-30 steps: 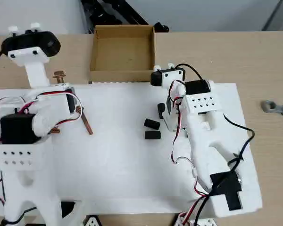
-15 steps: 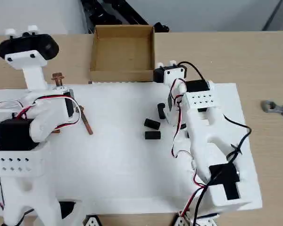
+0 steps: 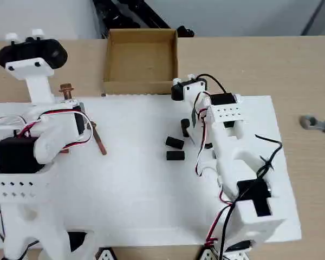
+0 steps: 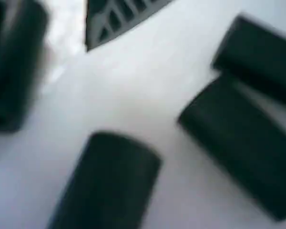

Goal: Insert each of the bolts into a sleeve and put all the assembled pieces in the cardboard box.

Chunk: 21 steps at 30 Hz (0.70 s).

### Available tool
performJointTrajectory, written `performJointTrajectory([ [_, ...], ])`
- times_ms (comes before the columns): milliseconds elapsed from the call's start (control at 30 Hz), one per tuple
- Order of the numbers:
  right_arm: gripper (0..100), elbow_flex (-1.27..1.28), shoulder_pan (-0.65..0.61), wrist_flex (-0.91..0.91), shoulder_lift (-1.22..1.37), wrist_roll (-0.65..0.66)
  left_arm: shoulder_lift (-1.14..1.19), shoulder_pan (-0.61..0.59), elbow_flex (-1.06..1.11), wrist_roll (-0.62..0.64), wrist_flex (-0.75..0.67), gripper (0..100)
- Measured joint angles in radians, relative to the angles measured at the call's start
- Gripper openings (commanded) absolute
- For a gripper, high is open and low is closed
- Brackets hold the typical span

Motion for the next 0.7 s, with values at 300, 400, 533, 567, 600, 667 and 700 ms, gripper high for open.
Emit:
performJointTrajectory([
  [300, 13.2, -0.018, 0.003, -0.071, 0.12, 0.011, 0.0, 0.0, 0.0, 0.0, 0.0, 1],
  [400, 13.1, -0.026, 0.003, -0.075, 0.137, 0.011, 0.0, 0.0, 0.0, 0.0, 0.0, 1],
  [533, 11.4, -0.028, 0.003, -0.087, 0.158, 0.011, 0.0, 0.0, 0.0, 0.0, 0.0, 1],
  [567, 8.8, -0.031, 0.003, -0.087, 0.16, 0.011, 0.0, 0.0, 0.0, 0.0, 0.0, 1],
  [600, 5.0, -0.031, 0.003, -0.087, 0.161, 0.011, 0.0, 0.0, 0.002, 0.0, 0.0, 1],
  [667, 0.4, -0.035, 0.005, -0.087, 0.161, 0.011, 0.0, 0.0, 0.015, 0.0, 0.0, 1],
  [700, 1.0, -0.037, 0.006, -0.089, 0.161, 0.011, 0.0, 0.0, 0.023, 0.0, 0.0, 1],
])
